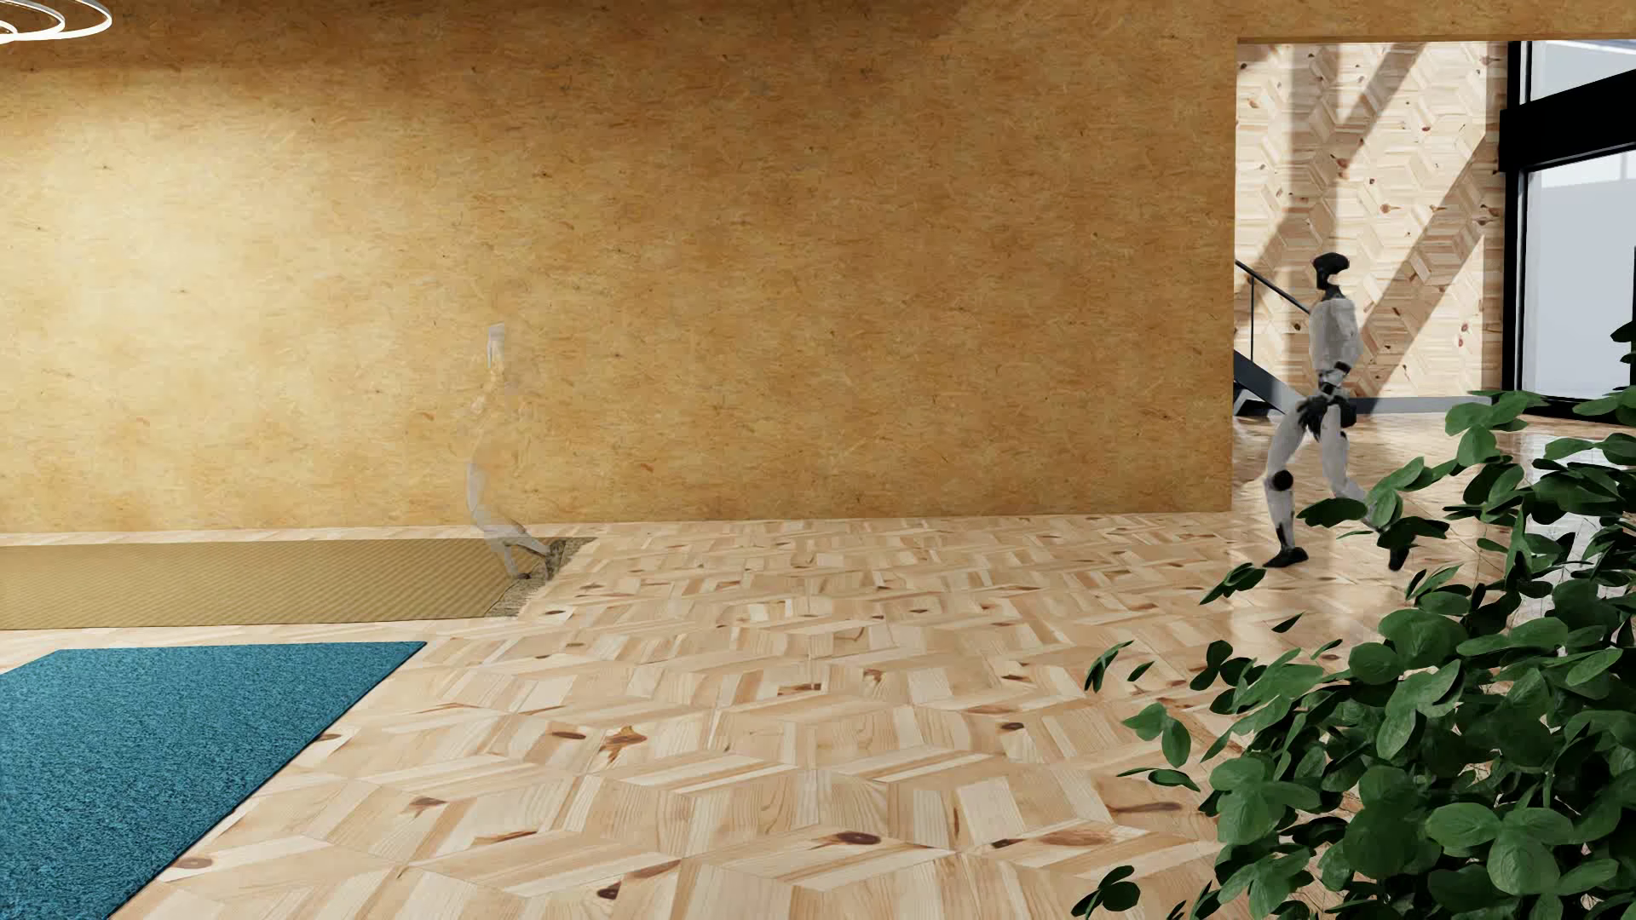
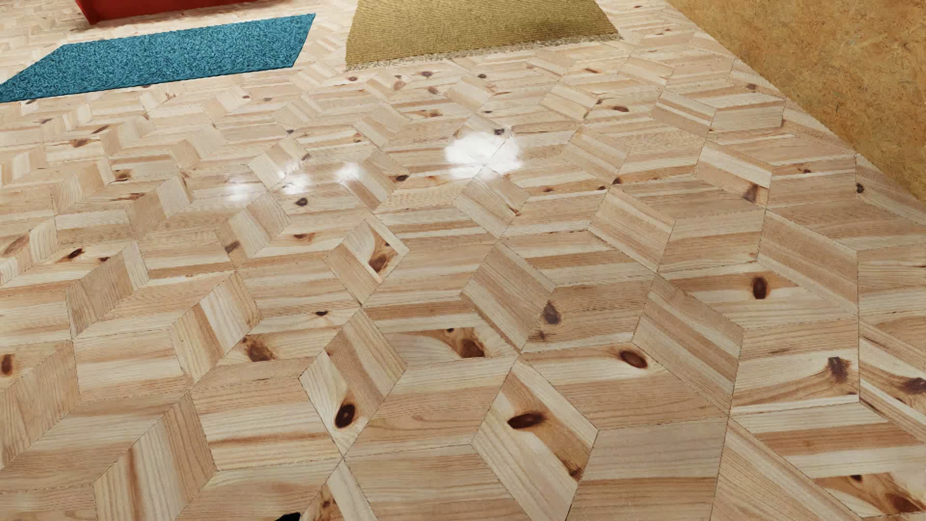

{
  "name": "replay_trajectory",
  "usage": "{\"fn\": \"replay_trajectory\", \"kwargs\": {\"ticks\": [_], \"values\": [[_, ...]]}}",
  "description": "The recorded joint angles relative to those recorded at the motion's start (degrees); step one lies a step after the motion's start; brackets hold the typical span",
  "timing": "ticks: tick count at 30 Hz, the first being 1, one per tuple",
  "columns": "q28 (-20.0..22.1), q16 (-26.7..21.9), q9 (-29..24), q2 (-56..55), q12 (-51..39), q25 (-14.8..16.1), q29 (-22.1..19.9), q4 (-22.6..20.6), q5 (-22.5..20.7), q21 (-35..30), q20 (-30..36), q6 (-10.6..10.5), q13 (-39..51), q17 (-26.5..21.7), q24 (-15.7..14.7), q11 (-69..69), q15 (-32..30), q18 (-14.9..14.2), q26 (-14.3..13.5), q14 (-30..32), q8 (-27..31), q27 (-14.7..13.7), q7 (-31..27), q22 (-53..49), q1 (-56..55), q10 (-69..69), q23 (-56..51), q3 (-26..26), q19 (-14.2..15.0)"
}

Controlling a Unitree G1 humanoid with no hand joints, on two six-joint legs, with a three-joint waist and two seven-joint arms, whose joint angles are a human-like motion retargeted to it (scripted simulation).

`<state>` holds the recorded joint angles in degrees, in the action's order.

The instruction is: Advance

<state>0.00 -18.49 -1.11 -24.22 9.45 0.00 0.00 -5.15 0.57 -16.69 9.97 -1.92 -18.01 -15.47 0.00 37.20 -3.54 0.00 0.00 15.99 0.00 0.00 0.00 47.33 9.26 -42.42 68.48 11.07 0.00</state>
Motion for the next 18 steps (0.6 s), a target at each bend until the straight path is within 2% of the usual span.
{"fn": "replay_trajectory", "kwargs": {"ticks": [1,2,4,5,6,9,10,11,12,13,14,15,16,17,18], "values": [[0.0,0.3,0.2,1.9,0.9,0.0,0.0,-0.8,-1.0,0.2,2.0,0.6,0.7,-0.1,0.0,0.2,2.4,0.0,0.0,6.0,0.0,0.0,0.0,0.9,-6.5,-10.1,-0.6,-1.2,0.0],[0.0,0.1,-0.3,4.7,1.5,0.0,0.0,-1.2,-2.1,-0.3,4.3,1.2,1.5,-0.2,0.0,0.0,4.6,0.0,0.0,6.3,0.0,0.0,0.0,1.9,-12.3,-19.2,-1.8,-3.2,0.0],[0.0,0.6,-1.2,13.2,3.7,0.0,0.0,-0.8,-3.0,-0.6,6.9,2.4,3.4,-0.8,0.0,-2.8,7.0,0.0,0.0,-0.1,0.0,0.0,0.0,3.3,-21.8,-28.7,-5.0,-7.9,0.0],[0.0,0.7,-1.4,17.1,4.8,0.0,0.0,-1.2,-2.5,-0.5,8.5,3.3,5.0,-1.2,0.0,-4.3,7.8,0.0,0.0,-0.4,0.0,0.0,0.0,4.1,-25.7,-26.7,-6.4,-10.8,0.0],[0.0,0.8,-1.8,20.7,6.1,0.0,0.0,-0.6,-2.0,-0.2,9.3,3.9,6.4,-1.8,0.0,-5.3,9.1,0.0,0.0,2.2,0.0,0.0,0.0,4.3,-29.6,-23.4,-8.5,-13.7,0.0],[0.0,0.7,-2.0,30.3,9.1,0.0,0.0,0.0,-0.2,1.7,12.2,5.1,10.4,-3.6,0.0,-8.3,13.1,0.0,0.0,13.5,0.0,0.0,0.0,4.4,-34.6,2.7,-15.2,-19.7,0.0],[0.0,0.7,-2.0,33.6,9.9,0.0,0.0,0.2,-0.5,2.5,13.1,4.9,11.2,-4.1,0.0,-8.9,15.7,0.0,0.0,10.9,0.0,0.0,0.0,4.7,-34.9,10.9,-17.1,-20.7,0.0],[0.0,1.0,-1.6,35.6,10.1,0.0,0.0,0.0,-0.4,3.2,14.3,4.9,12.7,-4.6,0.0,-8.9,17.3,0.0,0.0,-4.8,0.0,0.0,0.0,5.7,-34.3,16.5,-18.4,-21.4,0.0],[0.0,1.2,-1.6,37.0,10.6,0.0,0.0,-0.5,0.5,4.2,14.8,5.3,13.4,-4.7,0.0,-7.8,17.3,0.0,0.0,-17.9,0.0,0.0,0.0,6.5,-32.9,24.0,-19.0,-23.2,0.0],[0.0,1.5,-1.6,38.5,11.0,0.0,0.0,-1.2,1.2,4.6,15.5,5.5,13.9,-4.8,0.0,-6.6,15.9,0.0,0.0,-21.2,0.0,0.0,0.0,7.6,-33.7,17.4,-19.4,-23.9,0.0],[0.0,1.8,-1.2,38.7,11.1,0.0,0.0,-2.8,1.7,5.1,16.4,5.8,13.9,-4.8,0.0,-3.5,12.1,0.0,0.0,-10.0,0.0,0.0,0.0,8.6,-35.3,16.7,-19.2,-23.5,0.0],[0.0,2.1,-0.8,38.4,11.4,0.0,0.0,-4.3,2.5,5.5,16.5,6.6,13.2,-4.4,0.0,0.0,4.4,0.0,0.0,-2.2,0.0,0.0,0.0,9.9,-36.1,14.6,-18.4,-23.1,0.0],[0.0,2.2,-0.4,36.5,11.7,0.0,0.0,-5.8,3.6,5.5,16.5,7.2,11.6,-3.7,0.0,7.7,-7.2,0.0,0.0,0.6,0.0,0.0,0.0,11.1,-35.2,11.7,-16.7,-21.7,0.0],[0.0,1.8,-0.1,31.0,11.5,0.0,0.0,-6.9,5.0,4.3,15.8,8.1,10.5,-3.3,0.0,17.4,-16.6,0.0,0.0,-1.6,0.0,0.0,0.0,11.0,-33.0,10.4,-15.4,-21.3,0.0],[0.0,1.4,-0.1,24.5,10.8,0.0,0.0,-8.4,6.0,2.0,15.4,8.6,10.2,-3.1,0.0,27.2,-17.3,0.0,0.0,-3.8,0.0,0.0,0.0,10.6,-31.0,9.7,-14.0,-19.7,0.0]]}}
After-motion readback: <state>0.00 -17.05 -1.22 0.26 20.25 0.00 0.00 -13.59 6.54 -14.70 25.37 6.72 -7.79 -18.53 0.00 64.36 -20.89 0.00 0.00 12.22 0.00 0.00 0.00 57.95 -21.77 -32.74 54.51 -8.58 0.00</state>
